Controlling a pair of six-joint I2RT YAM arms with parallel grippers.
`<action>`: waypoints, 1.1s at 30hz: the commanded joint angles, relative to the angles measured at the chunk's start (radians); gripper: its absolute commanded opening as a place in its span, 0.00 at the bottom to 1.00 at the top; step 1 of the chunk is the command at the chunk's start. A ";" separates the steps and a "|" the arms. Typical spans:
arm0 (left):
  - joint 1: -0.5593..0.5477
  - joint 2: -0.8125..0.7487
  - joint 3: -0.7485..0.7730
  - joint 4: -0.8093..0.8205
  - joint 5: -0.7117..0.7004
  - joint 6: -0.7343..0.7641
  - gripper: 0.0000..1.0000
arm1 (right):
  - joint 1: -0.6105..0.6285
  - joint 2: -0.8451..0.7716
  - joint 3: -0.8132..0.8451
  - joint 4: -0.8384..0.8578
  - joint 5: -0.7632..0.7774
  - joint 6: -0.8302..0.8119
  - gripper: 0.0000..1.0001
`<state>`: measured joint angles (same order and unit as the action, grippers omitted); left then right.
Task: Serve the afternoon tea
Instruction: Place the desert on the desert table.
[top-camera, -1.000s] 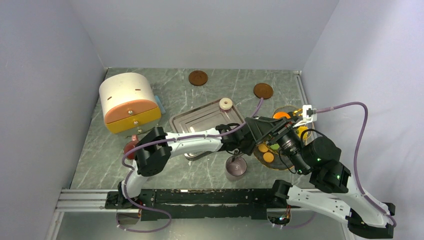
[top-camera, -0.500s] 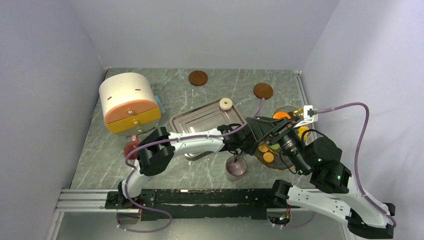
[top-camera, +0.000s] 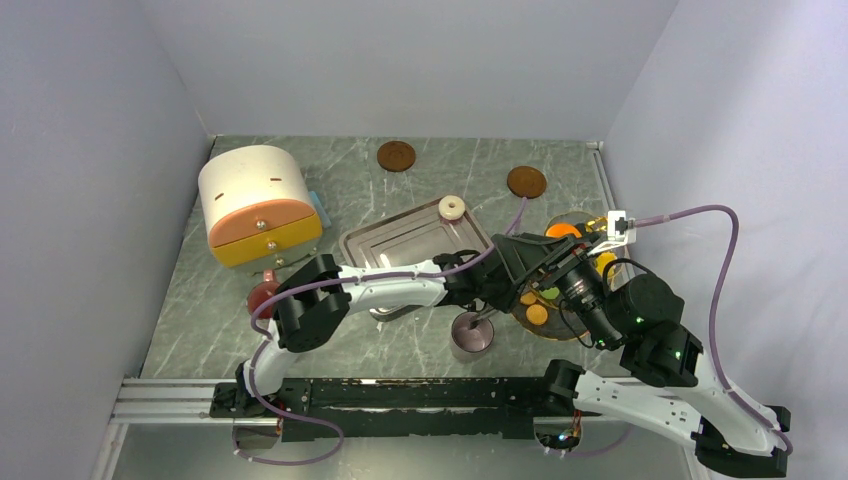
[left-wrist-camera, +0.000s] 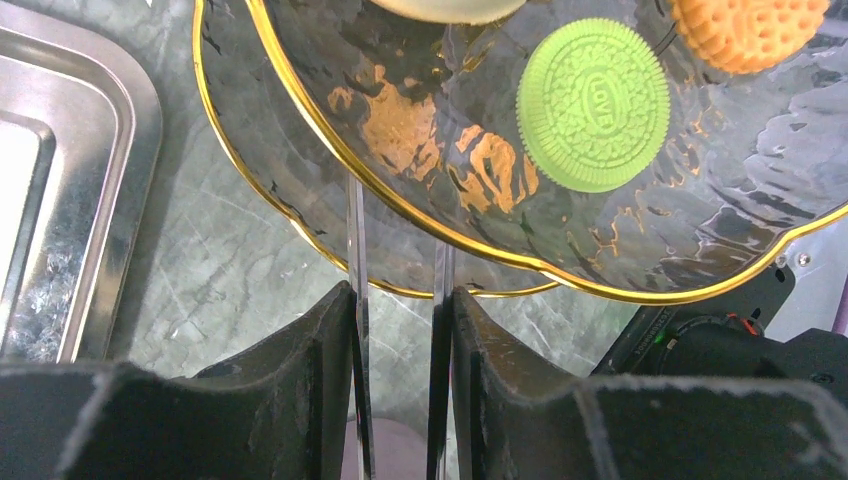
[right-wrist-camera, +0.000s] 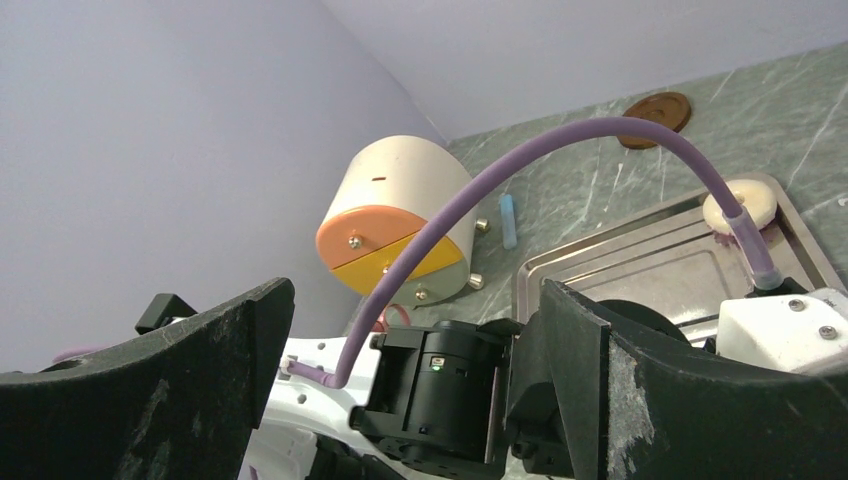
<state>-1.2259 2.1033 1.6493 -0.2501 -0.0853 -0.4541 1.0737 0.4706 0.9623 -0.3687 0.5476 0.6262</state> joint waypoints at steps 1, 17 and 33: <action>-0.007 -0.057 -0.021 0.071 0.017 -0.010 0.38 | 0.003 -0.013 -0.004 0.005 0.020 -0.004 0.98; -0.007 -0.114 -0.063 0.040 -0.087 -0.020 0.37 | 0.003 -0.014 -0.012 0.012 0.018 -0.001 0.98; -0.008 -0.066 -0.037 -0.035 -0.116 -0.009 0.41 | 0.004 -0.006 -0.009 0.015 0.011 0.001 0.98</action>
<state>-1.2270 2.0308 1.5848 -0.2810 -0.1795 -0.4679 1.0737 0.4671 0.9588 -0.3676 0.5468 0.6270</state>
